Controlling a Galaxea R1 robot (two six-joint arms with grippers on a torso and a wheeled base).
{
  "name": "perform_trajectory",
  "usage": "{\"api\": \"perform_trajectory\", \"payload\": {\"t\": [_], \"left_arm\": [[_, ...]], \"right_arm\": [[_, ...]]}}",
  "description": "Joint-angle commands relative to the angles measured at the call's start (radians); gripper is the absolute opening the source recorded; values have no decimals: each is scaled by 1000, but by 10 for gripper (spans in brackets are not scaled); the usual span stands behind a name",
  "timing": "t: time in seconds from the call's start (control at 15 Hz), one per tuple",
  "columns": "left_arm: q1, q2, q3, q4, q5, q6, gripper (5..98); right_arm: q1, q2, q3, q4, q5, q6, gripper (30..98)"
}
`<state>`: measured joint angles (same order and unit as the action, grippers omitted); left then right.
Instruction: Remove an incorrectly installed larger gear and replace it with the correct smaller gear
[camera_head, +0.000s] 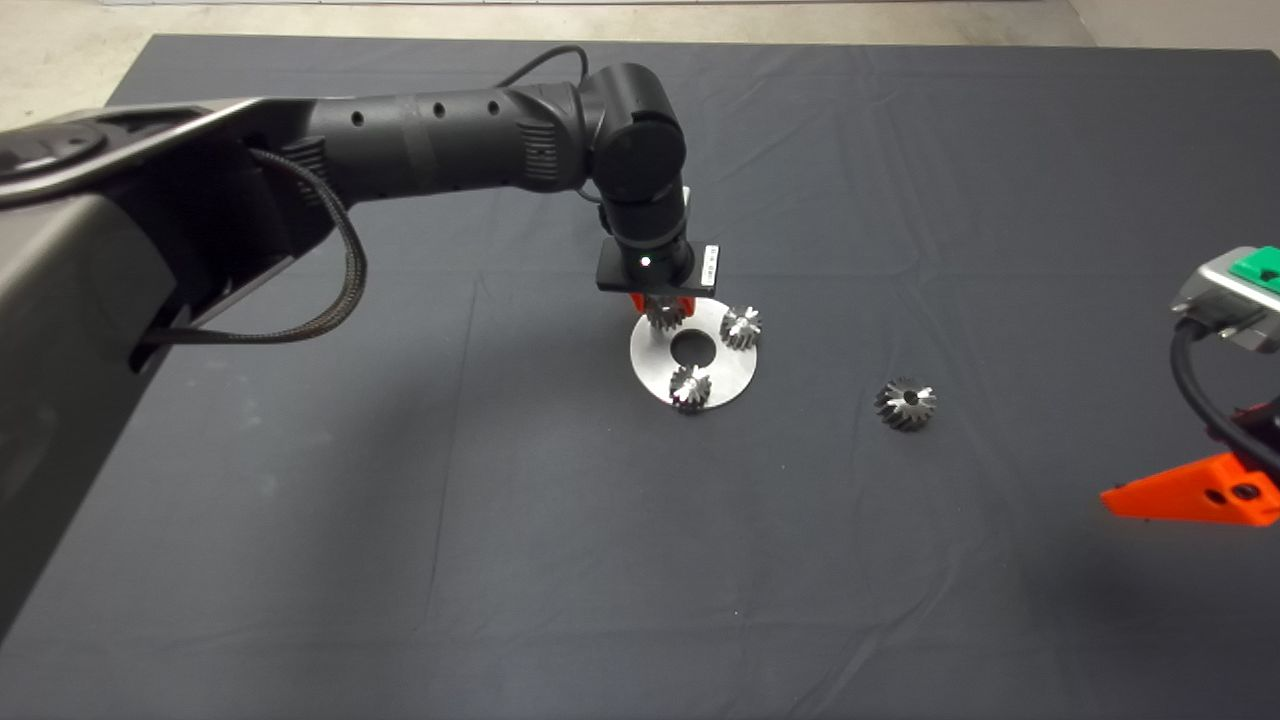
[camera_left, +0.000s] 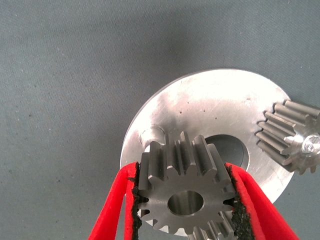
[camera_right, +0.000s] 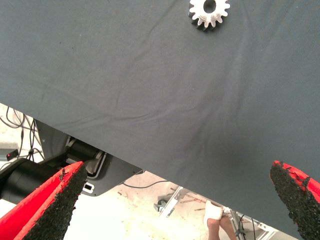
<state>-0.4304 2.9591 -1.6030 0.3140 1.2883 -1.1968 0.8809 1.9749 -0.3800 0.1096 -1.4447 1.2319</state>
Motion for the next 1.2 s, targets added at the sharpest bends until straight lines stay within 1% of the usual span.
{"api": "perform_trajectory", "payload": {"t": [0.0, 0.13, 0.33, 0.53, 0.73, 0.87, 1.07, 1.13], "left_arm": [[-29, 8, 9, -20, 42, 0, 331], [-34, 8, 11, -20, 60, 3, 330], [-34, 7, 14, -4, 78, 3, 330], [-34, 7, 14, 4, 80, 3, 330], [-34, 8, 13, 53, 78, 3, 330], [-34, 8, 14, 60, 78, 2, 330], [-34, 8, 8, 92, 78, 2, 330], [-38, 8, 8, 92, 78, 2, 330]], "right_arm": [[19, 0, 1, 30, 0, 3, 968], [20, 0, 1, 30, 0, 3, 968], [19, 0, 1, 30, 0, 4, 968], [20, -1, 1, 30, -2, 3, 968], [19, -3, 1, 30, -2, 3, 968], [18, -3, 1, 30, -2, 3, 968], [20, -1, 1, 28, 0, 3, 968], [20, -1, 1, 28, 0, 1, 968]]}}
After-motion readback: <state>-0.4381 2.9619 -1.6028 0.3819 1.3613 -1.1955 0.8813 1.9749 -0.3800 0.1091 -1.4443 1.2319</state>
